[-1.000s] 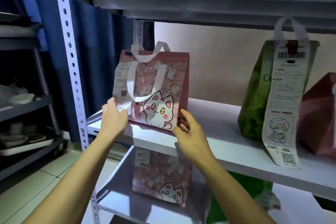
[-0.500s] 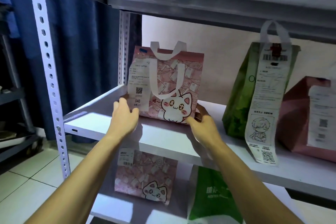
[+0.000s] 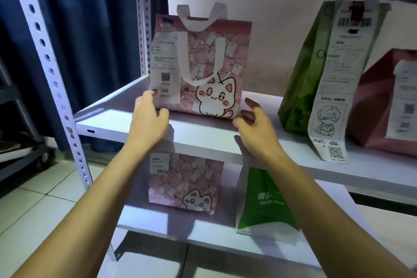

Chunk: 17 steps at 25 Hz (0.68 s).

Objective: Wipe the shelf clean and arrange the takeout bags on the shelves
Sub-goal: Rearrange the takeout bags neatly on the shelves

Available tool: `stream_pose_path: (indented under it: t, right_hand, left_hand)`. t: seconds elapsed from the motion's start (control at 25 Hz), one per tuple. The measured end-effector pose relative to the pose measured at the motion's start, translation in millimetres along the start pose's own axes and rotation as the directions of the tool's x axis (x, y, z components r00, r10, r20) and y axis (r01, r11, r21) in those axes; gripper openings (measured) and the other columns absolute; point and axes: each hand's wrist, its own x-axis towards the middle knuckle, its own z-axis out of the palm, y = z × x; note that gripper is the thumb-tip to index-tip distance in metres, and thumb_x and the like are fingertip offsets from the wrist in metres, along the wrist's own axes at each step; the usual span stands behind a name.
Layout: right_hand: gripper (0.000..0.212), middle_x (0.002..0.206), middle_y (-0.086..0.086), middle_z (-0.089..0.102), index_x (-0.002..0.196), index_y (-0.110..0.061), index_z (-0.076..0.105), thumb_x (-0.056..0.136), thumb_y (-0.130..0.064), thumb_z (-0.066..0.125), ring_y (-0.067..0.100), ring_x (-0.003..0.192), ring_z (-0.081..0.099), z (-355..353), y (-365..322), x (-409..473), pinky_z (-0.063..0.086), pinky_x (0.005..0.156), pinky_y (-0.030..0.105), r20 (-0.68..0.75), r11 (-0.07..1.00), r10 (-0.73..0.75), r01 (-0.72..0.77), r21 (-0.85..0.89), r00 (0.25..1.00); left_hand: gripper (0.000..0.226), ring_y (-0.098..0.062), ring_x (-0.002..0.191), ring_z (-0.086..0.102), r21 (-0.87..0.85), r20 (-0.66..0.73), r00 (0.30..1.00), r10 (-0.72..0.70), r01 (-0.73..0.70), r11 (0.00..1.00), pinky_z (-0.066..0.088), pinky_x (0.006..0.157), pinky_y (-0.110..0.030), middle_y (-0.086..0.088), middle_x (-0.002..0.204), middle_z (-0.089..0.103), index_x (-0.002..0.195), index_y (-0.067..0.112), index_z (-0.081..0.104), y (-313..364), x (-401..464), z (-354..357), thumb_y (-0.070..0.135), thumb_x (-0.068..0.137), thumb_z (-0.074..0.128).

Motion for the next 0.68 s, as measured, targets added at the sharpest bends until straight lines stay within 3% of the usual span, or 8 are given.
stream_pose_path:
  t: [0.08, 0.2, 0.36, 0.56, 0.68]
  right_hand:
    - [0.052, 0.133, -0.016, 0.056, 0.144, -0.034, 0.044, 0.097, -0.020, 0.059, 0.004, 0.122, 0.053, -7.7, 8.2, -22.3, 0.043, 0.106, 0.024, -0.036, 0.994, -0.092, 0.089, -0.068, 0.995]
    - [0.041, 0.129, -0.017, 0.059, 0.136, -0.031, 0.054, 0.098, -0.016, 0.059, -0.006, 0.118, 0.054, -21.4, 28.1, -66.4, 0.039, 0.097, 0.005, -0.050, 0.945, -0.281, 0.267, -0.188, 0.958]
    - [0.031, 0.117, -0.013, 0.063, 0.124, -0.022, 0.062, 0.095, -0.012, 0.057, -0.005, 0.112, 0.056, -46.3, 62.0, -107.1, 0.043, 0.092, 0.006, -0.047, 0.866, -0.434, 0.403, -0.296, 0.900]
    - [0.028, 0.111, -0.028, 0.059, 0.117, -0.033, 0.061, 0.096, -0.015, 0.058, -0.009, 0.109, 0.056, -66.7, 132.9, -127.3, 0.048, 0.083, 0.006, -0.035, 0.924, -0.277, 0.256, -0.283, 0.960]
    - [0.029, 0.107, -0.025, 0.061, 0.114, -0.029, 0.063, 0.096, -0.007, 0.061, -0.006, 0.104, 0.060, -76.6, 186.5, -128.1, 0.045, 0.080, 0.001, -0.100, 0.955, -0.123, 0.090, -0.284, 0.987]
  left_hand:
    - [0.043, -0.015, 0.105, 0.049, -0.049, -0.069, 0.988, 0.140, -0.144, 0.988, 0.041, 0.092, -0.030, -0.007, 0.135, 0.047, 0.137, 0.017, 0.047, 0.1, -34.7, 3.9, 0.013, 0.095, 0.046]
    - [0.033, -0.017, 0.107, 0.049, -0.050, -0.136, 0.933, 0.333, -0.342, 0.938, 0.044, 0.092, -0.033, 0.001, 0.121, 0.050, 0.125, 0.019, 0.054, 0.4, -95.0, 20.8, 0.015, 0.094, 0.045]
    - [0.030, -0.018, 0.109, 0.045, -0.031, -0.079, 0.944, 0.321, -0.324, 0.945, 0.038, 0.090, -0.030, 0.000, 0.123, 0.053, 0.121, 0.020, 0.055, -3.5, -151.5, 59.8, 0.018, 0.092, 0.045]
    - [0.030, -0.011, 0.109, 0.044, -0.132, 0.136, 0.963, 0.231, -0.214, 0.968, 0.037, 0.089, -0.027, 0.003, 0.123, 0.052, 0.122, 0.018, 0.055, -19.4, -193.9, 124.6, 0.007, 0.095, 0.051]
    - [0.033, -0.009, 0.111, 0.046, -0.183, 0.247, 0.945, 0.215, -0.172, 0.968, 0.039, 0.092, -0.026, 0.008, 0.125, 0.050, 0.127, 0.020, 0.053, -33.1, -214.8, 160.3, 0.009, 0.096, 0.048]
